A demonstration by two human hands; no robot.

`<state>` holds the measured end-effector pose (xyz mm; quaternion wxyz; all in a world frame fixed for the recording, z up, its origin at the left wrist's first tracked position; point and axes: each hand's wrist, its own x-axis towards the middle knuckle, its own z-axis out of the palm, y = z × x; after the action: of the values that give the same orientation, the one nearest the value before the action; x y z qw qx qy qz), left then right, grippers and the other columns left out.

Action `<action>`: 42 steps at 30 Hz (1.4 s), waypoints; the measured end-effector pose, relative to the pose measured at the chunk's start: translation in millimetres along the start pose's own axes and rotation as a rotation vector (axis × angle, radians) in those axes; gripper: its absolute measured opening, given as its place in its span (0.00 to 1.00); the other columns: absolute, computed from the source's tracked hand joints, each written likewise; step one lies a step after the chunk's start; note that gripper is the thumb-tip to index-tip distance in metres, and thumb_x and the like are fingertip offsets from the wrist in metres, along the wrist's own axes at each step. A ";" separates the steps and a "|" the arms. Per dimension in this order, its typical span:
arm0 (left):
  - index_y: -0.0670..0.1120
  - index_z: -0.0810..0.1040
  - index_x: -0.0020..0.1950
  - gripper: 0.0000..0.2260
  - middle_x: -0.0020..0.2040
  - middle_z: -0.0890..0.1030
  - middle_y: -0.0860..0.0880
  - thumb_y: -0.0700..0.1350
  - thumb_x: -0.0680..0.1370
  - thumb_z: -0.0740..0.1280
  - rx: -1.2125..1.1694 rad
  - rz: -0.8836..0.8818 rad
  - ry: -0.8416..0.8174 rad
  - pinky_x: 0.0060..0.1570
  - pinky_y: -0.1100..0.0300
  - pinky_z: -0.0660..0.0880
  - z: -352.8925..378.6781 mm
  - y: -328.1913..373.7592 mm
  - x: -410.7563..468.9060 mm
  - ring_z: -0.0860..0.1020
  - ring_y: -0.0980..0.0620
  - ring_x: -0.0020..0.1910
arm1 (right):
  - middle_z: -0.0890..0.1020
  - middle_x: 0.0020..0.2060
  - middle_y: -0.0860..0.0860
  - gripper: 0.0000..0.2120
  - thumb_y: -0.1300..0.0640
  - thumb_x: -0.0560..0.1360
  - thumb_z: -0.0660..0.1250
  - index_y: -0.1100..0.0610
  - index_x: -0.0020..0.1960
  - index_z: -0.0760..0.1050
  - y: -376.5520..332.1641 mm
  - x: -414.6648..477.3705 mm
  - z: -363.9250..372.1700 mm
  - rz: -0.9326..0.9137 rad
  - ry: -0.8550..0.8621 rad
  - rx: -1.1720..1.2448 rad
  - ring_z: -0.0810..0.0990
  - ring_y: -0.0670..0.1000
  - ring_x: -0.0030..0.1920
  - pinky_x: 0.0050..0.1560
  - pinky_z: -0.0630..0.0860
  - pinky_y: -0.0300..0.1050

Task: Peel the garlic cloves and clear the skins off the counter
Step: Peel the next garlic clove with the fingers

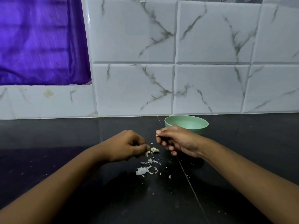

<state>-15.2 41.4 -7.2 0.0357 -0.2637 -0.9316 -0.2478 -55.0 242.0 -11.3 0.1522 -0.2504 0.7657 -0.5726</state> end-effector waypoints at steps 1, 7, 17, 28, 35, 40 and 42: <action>0.49 0.76 0.32 0.14 0.27 0.76 0.55 0.53 0.75 0.69 0.051 -0.002 -0.023 0.30 0.65 0.68 -0.5 0.5 -0.8 0.71 0.59 0.25 | 0.71 0.28 0.47 0.13 0.53 0.79 0.61 0.56 0.39 0.75 0.9 0.3 -0.1 0.000 0.002 -0.008 0.66 0.44 0.24 0.22 0.65 0.35; 0.56 0.83 0.46 0.04 0.41 0.84 0.55 0.53 0.73 0.72 0.069 -0.004 0.110 0.43 0.55 0.78 1.9 -5.9 1.7 0.80 0.60 0.31 | 0.76 0.31 0.48 0.09 0.54 0.78 0.64 0.58 0.43 0.79 3.0 0.8 -1.8 0.000 -0.012 0.018 0.71 0.42 0.26 0.23 0.70 0.34; 0.56 0.83 0.41 0.02 0.27 0.78 0.68 0.49 0.73 0.72 0.007 0.008 0.430 0.36 0.68 0.73 15.6 5.2 5.0 0.80 0.64 0.30 | 0.81 0.30 0.51 0.11 0.55 0.76 0.67 0.56 0.36 0.80 2.7 0.6 12.1 -0.046 0.037 0.100 0.74 0.43 0.25 0.24 0.73 0.35; 0.42 0.80 0.49 0.08 0.34 0.81 0.51 0.41 0.80 0.61 -0.779 -0.257 0.264 0.29 0.64 0.75 17.7 5.0 7.4 0.80 0.55 0.28 | 0.78 0.39 0.48 0.05 0.60 0.78 0.64 0.51 0.47 0.76 -0.7 3.7 0.5 -0.261 0.186 -0.165 0.78 0.46 0.30 0.26 0.75 0.39; 0.43 0.79 0.44 0.11 0.30 0.79 0.49 0.43 0.81 0.60 -0.706 -0.245 0.210 0.29 0.63 0.73 22.0 8.3 8.2 0.79 0.53 0.26 | 0.81 0.31 0.46 0.08 0.65 0.72 0.72 0.52 0.43 0.79 4.2 6.6 9.8 -0.372 0.192 -0.242 0.81 0.47 0.33 0.34 0.79 0.43; 0.42 0.80 0.45 0.14 0.29 0.79 0.48 0.47 0.82 0.58 -0.691 -0.265 0.262 0.29 0.62 0.72 21.7 7.4 9.5 0.78 0.51 0.24 | 0.81 0.31 0.52 0.05 0.66 0.72 0.70 0.58 0.41 0.77 4.3 6.3 8.9 -0.262 0.227 -0.051 0.81 0.49 0.32 0.34 0.80 0.45; 0.41 0.80 0.47 0.15 0.29 0.78 0.48 0.48 0.82 0.58 -0.703 -0.282 0.314 0.28 0.61 0.71 20.4 4.5 9.5 0.76 0.51 0.23 | 0.82 0.32 0.52 0.04 0.66 0.74 0.68 0.59 0.43 0.75 3.1 5.6 6.0 -0.190 0.196 0.074 0.83 0.49 0.32 0.33 0.80 0.43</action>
<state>-19.8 59.0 -21.2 0.0507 -0.0884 -0.8003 -0.5909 -57.2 234.8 -15.7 0.0309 -0.2590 0.7279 -0.6341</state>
